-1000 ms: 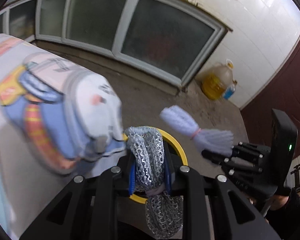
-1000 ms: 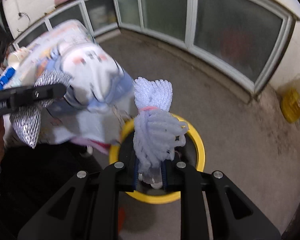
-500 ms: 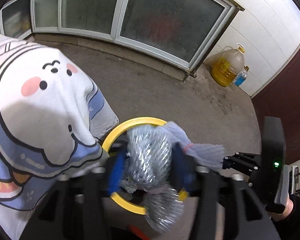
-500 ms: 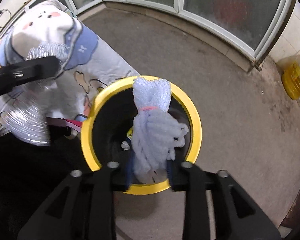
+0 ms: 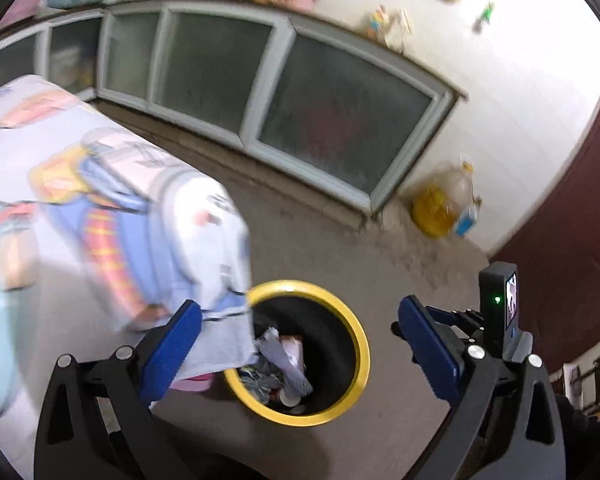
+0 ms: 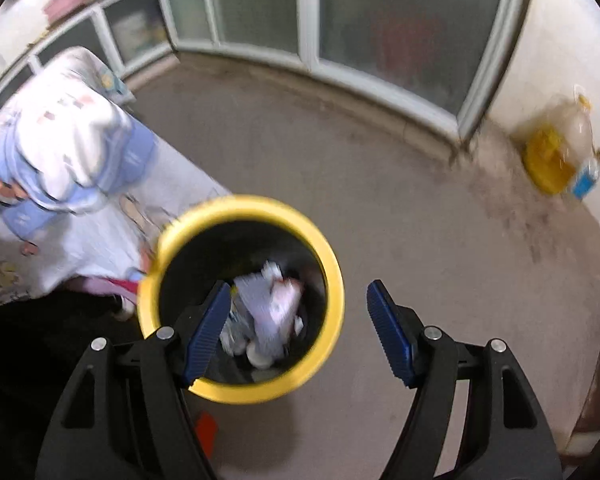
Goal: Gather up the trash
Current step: 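Carry both scrubbers over the bin and open both tools, then grasp the orange peel with the left tool while the right tool grasps the blue glove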
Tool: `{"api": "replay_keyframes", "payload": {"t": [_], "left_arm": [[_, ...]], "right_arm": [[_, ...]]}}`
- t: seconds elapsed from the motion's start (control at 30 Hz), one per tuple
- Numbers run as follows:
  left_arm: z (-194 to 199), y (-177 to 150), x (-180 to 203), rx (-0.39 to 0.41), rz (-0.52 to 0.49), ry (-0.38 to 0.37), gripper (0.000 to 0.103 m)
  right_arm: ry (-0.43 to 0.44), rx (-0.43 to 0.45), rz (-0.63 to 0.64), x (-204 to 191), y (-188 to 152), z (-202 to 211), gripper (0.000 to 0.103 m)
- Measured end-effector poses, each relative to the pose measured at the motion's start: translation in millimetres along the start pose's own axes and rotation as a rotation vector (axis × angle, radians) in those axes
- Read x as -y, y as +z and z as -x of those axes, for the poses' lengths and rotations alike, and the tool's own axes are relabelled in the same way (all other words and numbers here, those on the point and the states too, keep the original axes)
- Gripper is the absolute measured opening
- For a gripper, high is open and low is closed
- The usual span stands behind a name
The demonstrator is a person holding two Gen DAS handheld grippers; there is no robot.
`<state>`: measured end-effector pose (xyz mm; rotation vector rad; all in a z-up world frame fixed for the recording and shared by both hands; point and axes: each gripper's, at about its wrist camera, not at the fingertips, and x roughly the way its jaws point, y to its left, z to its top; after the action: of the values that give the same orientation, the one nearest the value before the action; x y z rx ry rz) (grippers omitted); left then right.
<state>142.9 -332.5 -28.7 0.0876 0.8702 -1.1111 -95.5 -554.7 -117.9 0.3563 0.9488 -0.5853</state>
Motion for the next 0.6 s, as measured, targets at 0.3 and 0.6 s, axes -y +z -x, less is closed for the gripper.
{"api": "replay_keyframes", "payload": {"t": [0.3, 0.6], "left_arm": [[163, -35, -109, 0.205, 0.175, 0.344, 0.095], [273, -68, -228, 0.219, 0.346, 0.742, 0.095]], "right_arm": [[0.248, 0.232, 0.207, -105, 51, 64, 0.071], [0.453, 0.306, 0.45, -267, 86, 84, 0.071]]}}
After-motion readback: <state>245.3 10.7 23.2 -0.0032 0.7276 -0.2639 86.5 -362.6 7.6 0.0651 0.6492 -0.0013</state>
